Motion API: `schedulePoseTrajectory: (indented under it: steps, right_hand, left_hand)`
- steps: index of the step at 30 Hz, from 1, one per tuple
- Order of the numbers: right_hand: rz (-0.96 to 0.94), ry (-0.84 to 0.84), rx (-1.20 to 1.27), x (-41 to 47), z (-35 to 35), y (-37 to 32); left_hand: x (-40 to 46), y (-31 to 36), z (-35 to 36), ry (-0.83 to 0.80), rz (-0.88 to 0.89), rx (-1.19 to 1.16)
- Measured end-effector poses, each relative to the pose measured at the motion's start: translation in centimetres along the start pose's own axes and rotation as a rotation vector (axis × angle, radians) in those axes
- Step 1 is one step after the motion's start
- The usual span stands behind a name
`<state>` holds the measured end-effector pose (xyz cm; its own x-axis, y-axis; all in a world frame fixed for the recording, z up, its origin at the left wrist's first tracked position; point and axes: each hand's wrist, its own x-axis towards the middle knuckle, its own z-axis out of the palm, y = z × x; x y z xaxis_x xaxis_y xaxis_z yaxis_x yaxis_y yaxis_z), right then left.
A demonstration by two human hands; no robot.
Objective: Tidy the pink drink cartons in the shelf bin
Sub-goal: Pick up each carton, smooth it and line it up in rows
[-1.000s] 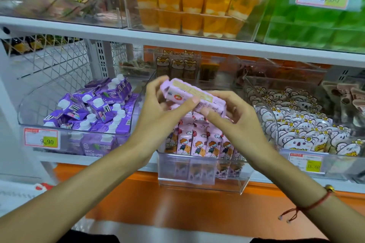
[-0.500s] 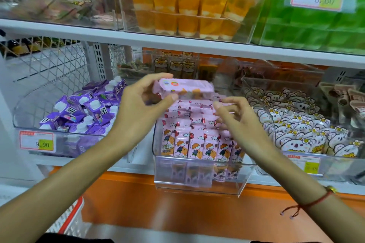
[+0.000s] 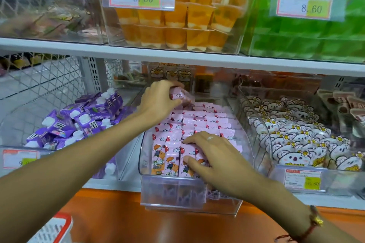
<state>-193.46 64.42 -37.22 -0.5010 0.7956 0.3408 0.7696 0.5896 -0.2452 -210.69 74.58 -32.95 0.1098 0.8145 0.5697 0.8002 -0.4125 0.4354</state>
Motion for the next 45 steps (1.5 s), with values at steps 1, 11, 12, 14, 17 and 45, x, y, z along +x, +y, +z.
schedulePoseTrajectory:
  steps: [1, 11, 12, 14, 17, 45]
  right_hand:
    - [-0.004, 0.001, 0.000, 0.0, 0.1, 0.1]
    - [-0.029, -0.014, -0.019, -0.3, 0.1, 0.5]
    - [-0.027, -0.004, -0.027, -0.4, 0.0, 0.4]
    - [-0.019, 0.025, -0.060, -0.4, -0.1, 0.2]
    - [-0.012, 0.068, -0.090, -0.4, -0.4, -0.2]
    - [-0.066, -0.014, 0.143, -4.3, 0.1, -0.5]
  left_hand:
    - [0.3, -0.1, 0.3, -0.057, 0.018, 0.070]
    - [4.4, -0.3, 1.2, -0.385, 0.021, 0.113]
    - [4.6, -0.3, 1.8, -0.361, 0.000, 0.082]
    - [5.0, -0.2, 2.7, -0.329, -0.003, 0.110]
    - [5.1, -0.4, 4.0, -0.398, 0.028, 0.237]
    - [4.2, -0.6, 3.1, -0.350, -0.121, -0.008]
